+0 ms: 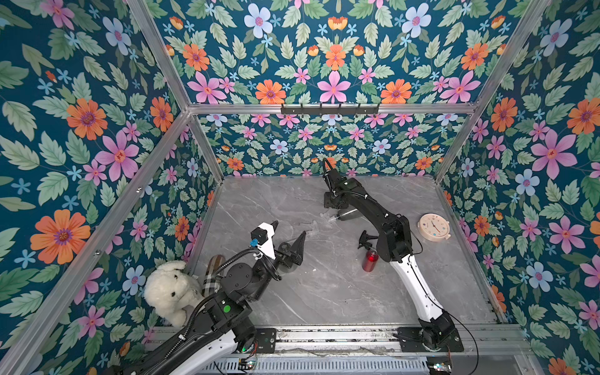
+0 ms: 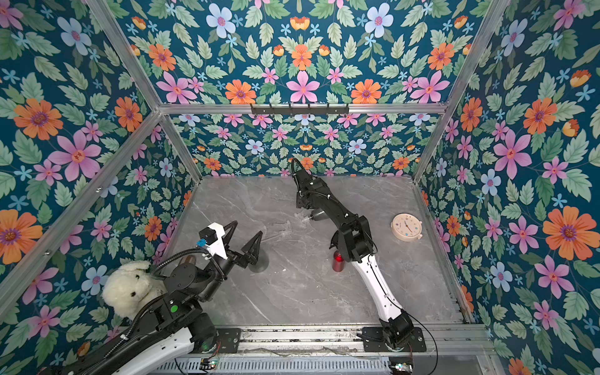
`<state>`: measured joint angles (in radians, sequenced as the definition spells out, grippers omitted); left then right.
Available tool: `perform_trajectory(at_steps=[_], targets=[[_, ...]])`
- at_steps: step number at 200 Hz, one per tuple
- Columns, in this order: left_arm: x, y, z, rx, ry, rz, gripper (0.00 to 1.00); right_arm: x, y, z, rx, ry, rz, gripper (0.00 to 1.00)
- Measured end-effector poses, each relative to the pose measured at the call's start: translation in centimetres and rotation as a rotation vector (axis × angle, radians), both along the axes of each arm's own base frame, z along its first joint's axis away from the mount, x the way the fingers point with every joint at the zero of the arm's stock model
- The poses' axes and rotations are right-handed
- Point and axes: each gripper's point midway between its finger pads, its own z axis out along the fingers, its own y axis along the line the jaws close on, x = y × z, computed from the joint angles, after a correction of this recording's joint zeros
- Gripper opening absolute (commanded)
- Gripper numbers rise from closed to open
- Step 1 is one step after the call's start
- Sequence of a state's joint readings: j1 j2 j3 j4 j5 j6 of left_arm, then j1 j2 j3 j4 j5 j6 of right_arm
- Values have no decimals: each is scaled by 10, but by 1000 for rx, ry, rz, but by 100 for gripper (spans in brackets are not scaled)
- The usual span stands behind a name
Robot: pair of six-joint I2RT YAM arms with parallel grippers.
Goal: Attach spray nozzles to spray bottles
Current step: Adjust the spray bottle at the center of the board.
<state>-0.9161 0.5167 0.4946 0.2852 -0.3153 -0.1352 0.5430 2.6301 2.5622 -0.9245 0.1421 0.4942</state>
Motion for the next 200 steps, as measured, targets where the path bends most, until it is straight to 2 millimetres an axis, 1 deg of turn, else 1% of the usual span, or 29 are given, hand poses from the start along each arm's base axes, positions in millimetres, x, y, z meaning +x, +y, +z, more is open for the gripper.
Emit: perform_trajectory(at_steps=[24,55,84,97,115,134,161,176,200], targets=[[0,-1,-1,-4,4,-6,100,-2,5,-4,19,13,-12,58],[-3,-1,2,-16,0,-18,100,-7,11,-23,24,51,2,52],[-3,0,2,-18,0,-18,100,-14,11,-38,19,90,10,40],[-3,0,2,-18,0,-18,100,-17,11,-38,19,94,11,32],[-3,-1,2,-16,1,-18,100,-20,9,-37,19,100,10,25],[-2,-1,1,-15,2,-18,100,-22,8,-29,24,94,10,16],[-2,-1,1,-13,3,-17,100,-21,13,-6,64,63,25,0],[-2,-1,1,-13,4,-16,100,-21,14,2,84,52,23,0],[-1,0,0,-12,7,-6,100,-27,19,19,137,57,36,0]])
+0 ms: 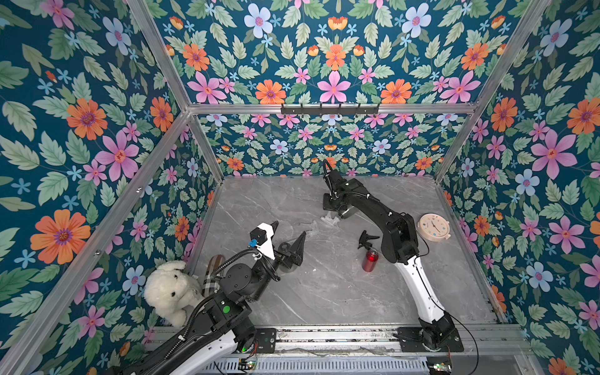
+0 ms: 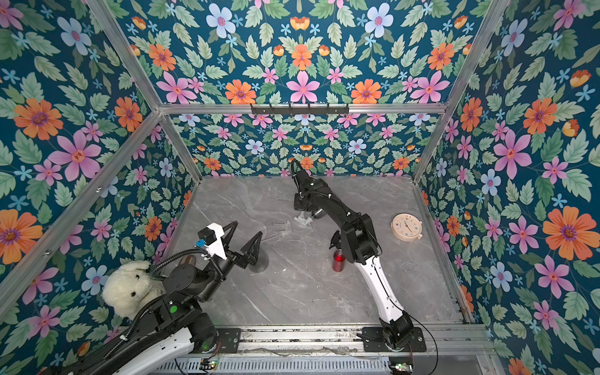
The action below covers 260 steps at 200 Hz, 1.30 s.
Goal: Attach spray nozzles to spray bottles
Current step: Adjust the spray bottle at the center of the board.
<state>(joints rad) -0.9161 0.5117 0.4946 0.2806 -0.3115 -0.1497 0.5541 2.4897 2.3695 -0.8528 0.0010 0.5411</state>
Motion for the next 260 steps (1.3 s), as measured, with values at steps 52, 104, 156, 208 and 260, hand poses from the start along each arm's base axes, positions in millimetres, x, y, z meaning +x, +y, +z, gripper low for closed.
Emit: perform_trajectory(at_steps=[52,104,156,208,260], targets=[[3,2,0,4,8,24,100,-21,3,67,255,4,-28,0],[14,-4,-10,43,42,54,100,-29,-13,111,685,69,-215,0],[25,-14,-2,74,63,74,100,2,-35,107,1140,147,-471,0],[30,-19,3,82,74,73,100,36,-68,121,1449,93,-582,0],[33,-29,7,84,90,56,100,53,-81,129,1579,-5,-606,0]])
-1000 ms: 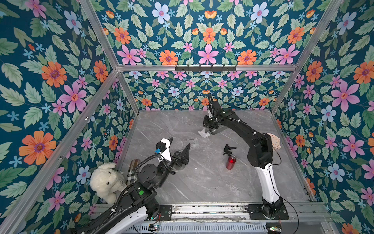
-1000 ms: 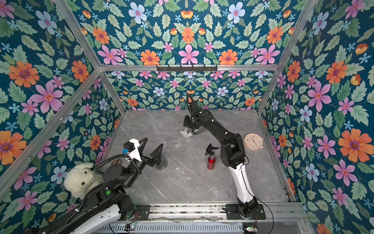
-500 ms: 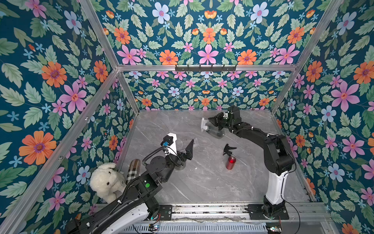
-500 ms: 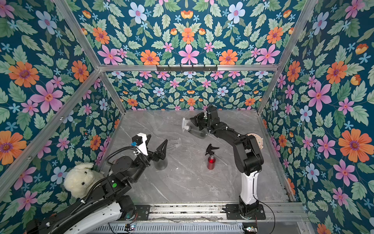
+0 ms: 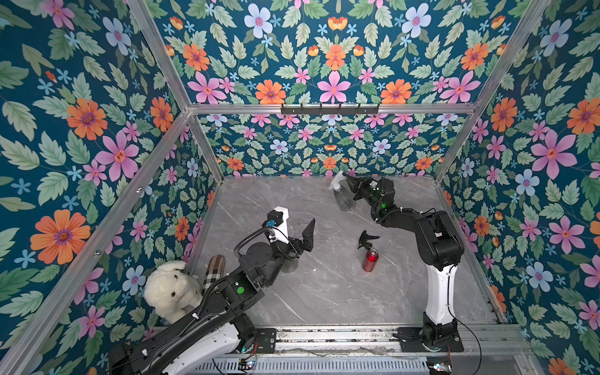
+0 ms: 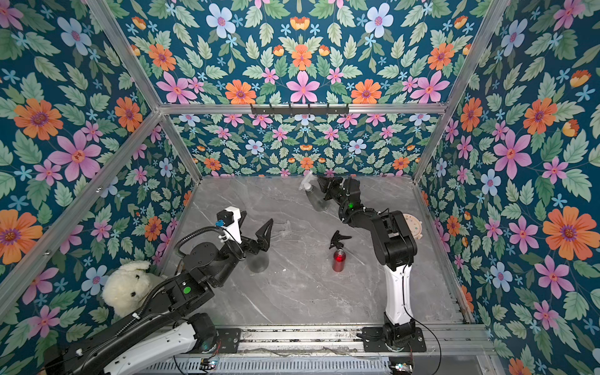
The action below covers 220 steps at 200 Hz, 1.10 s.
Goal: Attach spray nozzles to spray bottles
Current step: Adjust the spray bottle at the center of the board.
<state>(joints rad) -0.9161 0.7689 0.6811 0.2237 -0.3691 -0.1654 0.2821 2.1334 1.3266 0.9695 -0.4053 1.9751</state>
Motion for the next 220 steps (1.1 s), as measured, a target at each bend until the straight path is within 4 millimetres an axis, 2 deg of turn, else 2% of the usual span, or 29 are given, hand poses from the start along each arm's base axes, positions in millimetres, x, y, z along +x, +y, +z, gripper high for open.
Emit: perform_trajectory(at_steps=[67,127,144,176,203,220], targets=[[4,-10,3,-1,17,-15,100,4,-18,-23,22,10,-101,0],[5,-19,1,12,29,-37,100,1,-31,-28,38,-11,-160,0],[5,-21,1,15,31,-40,100,0,-36,-29,45,-16,-178,9],[5,-23,2,17,33,-44,100,0,-44,-32,49,-16,-210,16],[5,-25,1,20,35,-49,100,-3,-48,-51,29,37,-224,23],[5,-26,1,21,36,-51,100,-5,-52,-56,24,52,-235,26]])
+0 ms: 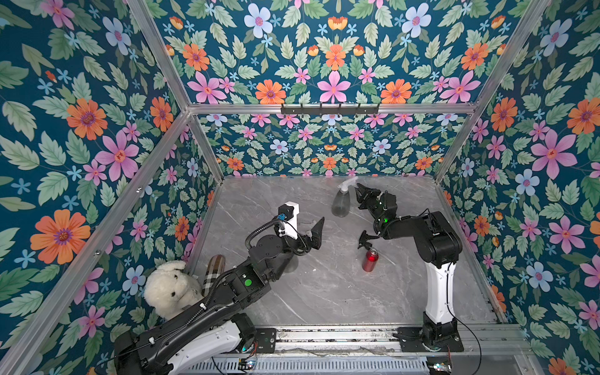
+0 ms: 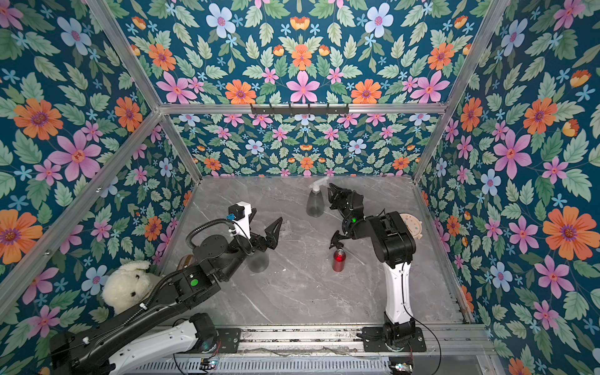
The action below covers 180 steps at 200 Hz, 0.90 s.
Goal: Attach spray nozzles to spray bottles
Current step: Adjust the spray bottle at the center of the board, then pick up the spray bottle from the center of the board.
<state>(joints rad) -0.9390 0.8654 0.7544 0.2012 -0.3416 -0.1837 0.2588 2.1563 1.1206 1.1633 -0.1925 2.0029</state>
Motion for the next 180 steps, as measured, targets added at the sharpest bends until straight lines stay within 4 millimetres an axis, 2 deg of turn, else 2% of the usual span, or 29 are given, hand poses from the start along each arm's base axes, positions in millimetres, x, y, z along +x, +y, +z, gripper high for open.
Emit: perform_trajectory(at_steps=[48,78,131,180], targets=[[-1,-2,0,1,1,-6,100,-1,-9,-1,-1,7,-24,39],[-2,-2,0,0,0,-8,100,-5,-12,8,1,0,-29,47],[-3,2,0,1,-5,1,100,-20,-34,9,-6,31,-65,51],[-4,8,-5,8,-7,18,100,-40,-52,40,-82,-28,-82,51]])
